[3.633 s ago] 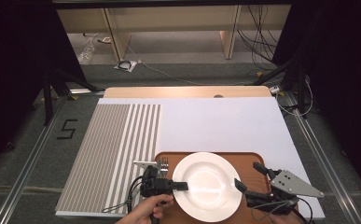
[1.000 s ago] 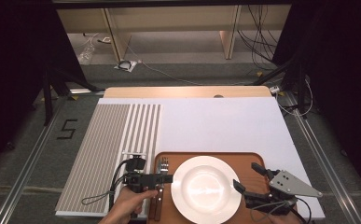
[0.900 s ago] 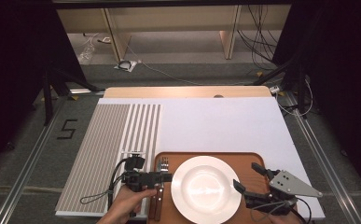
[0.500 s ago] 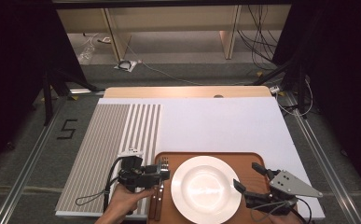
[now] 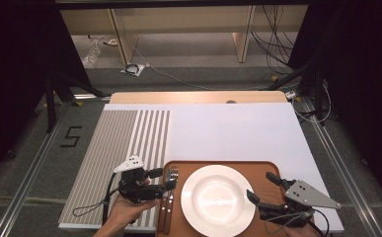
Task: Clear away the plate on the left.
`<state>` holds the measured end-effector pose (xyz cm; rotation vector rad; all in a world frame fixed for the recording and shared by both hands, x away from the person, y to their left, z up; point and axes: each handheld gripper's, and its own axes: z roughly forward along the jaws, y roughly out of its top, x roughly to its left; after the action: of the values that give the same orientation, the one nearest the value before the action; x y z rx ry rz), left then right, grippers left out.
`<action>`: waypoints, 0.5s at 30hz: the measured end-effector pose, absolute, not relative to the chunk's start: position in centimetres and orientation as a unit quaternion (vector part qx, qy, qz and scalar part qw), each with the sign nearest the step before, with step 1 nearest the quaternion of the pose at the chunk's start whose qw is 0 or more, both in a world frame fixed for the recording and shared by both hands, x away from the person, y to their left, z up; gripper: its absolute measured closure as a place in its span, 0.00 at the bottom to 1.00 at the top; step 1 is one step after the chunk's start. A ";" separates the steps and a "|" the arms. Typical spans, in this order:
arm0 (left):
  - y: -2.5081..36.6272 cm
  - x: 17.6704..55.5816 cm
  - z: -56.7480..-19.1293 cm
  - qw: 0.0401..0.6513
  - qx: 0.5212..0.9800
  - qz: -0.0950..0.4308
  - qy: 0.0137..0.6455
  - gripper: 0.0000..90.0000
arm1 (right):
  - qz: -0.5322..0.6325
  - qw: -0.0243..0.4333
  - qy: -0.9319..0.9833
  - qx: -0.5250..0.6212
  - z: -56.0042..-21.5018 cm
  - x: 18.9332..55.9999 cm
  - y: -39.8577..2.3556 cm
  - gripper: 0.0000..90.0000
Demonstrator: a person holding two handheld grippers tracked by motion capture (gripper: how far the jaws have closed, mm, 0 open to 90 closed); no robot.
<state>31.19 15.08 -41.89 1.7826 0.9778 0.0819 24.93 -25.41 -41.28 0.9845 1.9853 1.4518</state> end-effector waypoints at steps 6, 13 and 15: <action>15.6 31.0 -41.9 0.534 0.745 0.041 0.397 0.27 | 0.531 0.243 0.727 0.361 -41.3 25.0 -25.5 0.22; 16.1 30.5 -41.4 0.549 0.741 0.057 0.383 0.26 | 0.532 0.242 0.726 0.363 -41.3 25.0 -25.5 0.22; 16.3 30.4 -41.3 0.551 0.739 0.063 0.382 0.26 | 0.531 0.242 0.726 0.363 -41.3 25.0 -25.5 0.22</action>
<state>30.38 16.28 -41.31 1.7476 0.9047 0.1482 25.00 -25.52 -41.32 0.9934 1.9854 1.4532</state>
